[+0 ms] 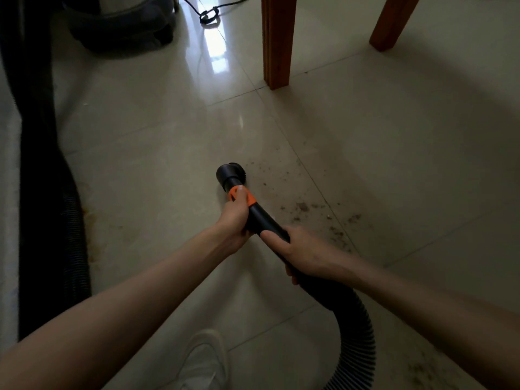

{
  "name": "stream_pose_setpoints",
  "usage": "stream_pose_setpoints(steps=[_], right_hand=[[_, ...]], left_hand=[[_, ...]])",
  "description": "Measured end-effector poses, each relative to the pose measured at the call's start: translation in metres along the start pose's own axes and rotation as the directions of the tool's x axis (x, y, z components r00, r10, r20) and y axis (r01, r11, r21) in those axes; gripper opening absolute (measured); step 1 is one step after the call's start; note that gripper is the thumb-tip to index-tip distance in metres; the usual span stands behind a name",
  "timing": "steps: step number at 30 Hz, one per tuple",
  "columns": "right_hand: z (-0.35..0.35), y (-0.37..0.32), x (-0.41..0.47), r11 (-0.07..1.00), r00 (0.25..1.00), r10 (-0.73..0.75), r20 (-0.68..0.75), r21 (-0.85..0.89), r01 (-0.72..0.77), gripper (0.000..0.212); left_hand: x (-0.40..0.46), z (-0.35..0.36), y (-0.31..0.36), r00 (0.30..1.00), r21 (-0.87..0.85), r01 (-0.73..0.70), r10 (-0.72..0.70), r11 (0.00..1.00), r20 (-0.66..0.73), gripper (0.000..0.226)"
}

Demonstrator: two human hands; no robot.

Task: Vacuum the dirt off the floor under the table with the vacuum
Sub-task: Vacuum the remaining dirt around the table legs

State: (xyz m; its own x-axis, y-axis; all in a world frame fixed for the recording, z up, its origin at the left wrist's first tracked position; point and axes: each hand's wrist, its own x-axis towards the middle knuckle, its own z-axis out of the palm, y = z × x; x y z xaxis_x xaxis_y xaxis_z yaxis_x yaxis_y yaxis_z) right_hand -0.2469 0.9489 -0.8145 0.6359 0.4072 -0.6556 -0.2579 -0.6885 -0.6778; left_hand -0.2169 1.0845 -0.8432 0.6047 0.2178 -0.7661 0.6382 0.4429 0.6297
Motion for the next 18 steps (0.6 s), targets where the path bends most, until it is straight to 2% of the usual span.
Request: stream_pose_setpoints(steps=[13, 18], right_hand=[[-0.021, 0.007, 0.012, 0.999, 0.982, -0.001, -0.187, 0.054, 0.011, 0.04], [-0.024, 0.004, 0.013, 0.998, 0.989, -0.006, -0.15, 0.067, 0.016, 0.04]], left_hand=[[0.011, 0.042, 0.022, 0.995, 0.129, -0.025, 0.012, 0.991, 0.101, 0.031], [0.012, 0.041, 0.022, 0.997, 0.128, -0.03, 0.02, 0.991, 0.08, 0.031]])
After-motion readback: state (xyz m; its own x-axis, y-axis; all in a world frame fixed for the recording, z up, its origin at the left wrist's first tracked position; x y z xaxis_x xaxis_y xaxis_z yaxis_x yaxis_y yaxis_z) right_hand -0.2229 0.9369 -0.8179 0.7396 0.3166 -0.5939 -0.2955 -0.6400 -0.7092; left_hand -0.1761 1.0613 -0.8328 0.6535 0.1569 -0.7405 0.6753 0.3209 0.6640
